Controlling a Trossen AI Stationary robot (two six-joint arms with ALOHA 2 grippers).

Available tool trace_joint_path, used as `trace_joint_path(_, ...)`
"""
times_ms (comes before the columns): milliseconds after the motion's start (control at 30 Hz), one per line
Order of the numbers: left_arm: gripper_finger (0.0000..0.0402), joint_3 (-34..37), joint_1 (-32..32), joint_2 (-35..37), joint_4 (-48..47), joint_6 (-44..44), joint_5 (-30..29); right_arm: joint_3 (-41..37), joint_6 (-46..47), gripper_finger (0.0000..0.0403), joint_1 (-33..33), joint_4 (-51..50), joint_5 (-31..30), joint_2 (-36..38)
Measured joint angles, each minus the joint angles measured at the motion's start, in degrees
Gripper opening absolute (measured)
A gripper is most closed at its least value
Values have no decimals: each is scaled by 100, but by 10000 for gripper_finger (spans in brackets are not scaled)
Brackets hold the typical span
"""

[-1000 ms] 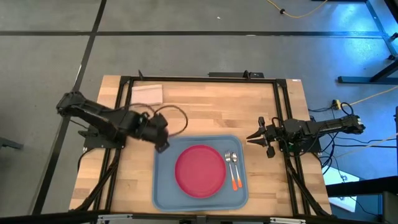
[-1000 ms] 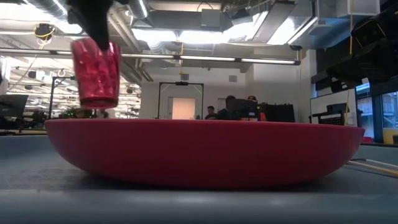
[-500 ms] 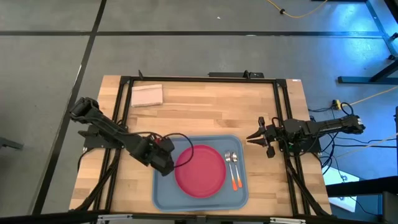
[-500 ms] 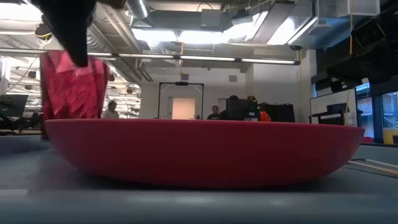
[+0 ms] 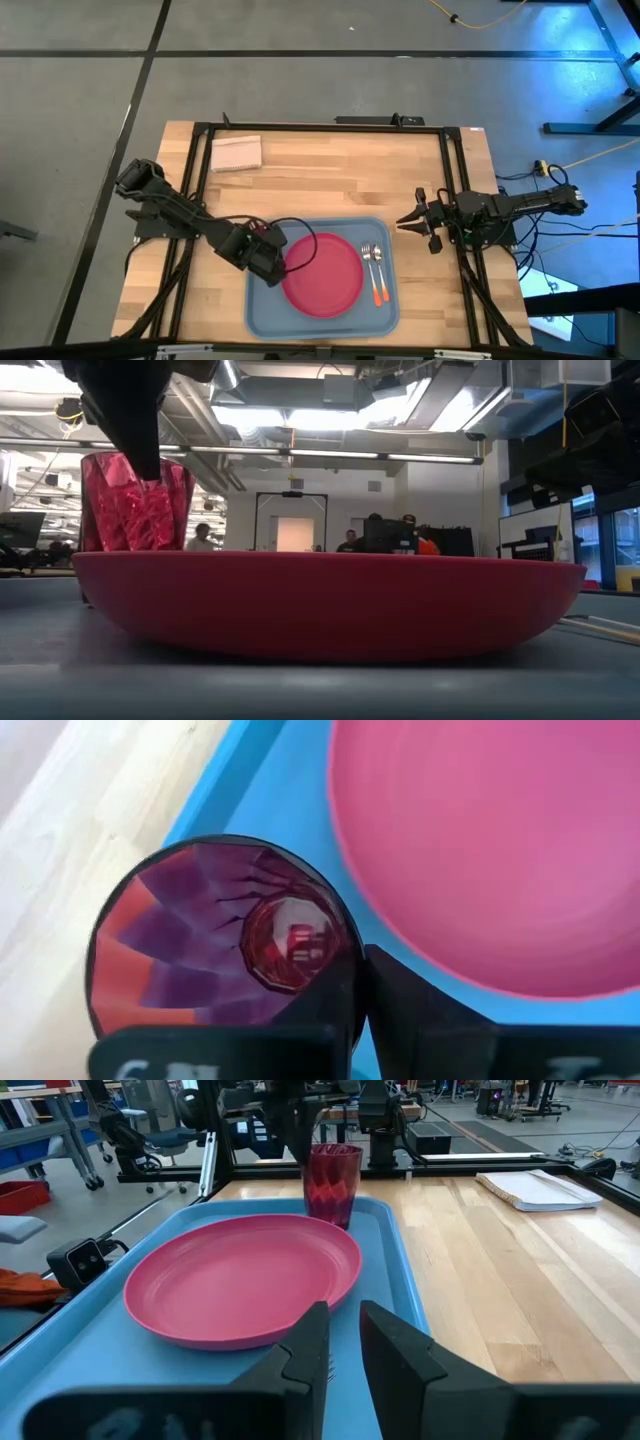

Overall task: Pick and place plate/cup/fork/spoon on tray
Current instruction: Put the red cup on the blue tray to the top left of the red plate

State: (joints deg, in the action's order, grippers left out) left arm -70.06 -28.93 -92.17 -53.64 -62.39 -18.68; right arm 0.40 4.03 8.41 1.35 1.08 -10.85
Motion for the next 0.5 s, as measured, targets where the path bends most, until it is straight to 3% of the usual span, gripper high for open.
trace_joint_path(500, 32, 0, 16, -2, 32, 0, -8, -2, 0, 65, 1, 2, 0, 0)
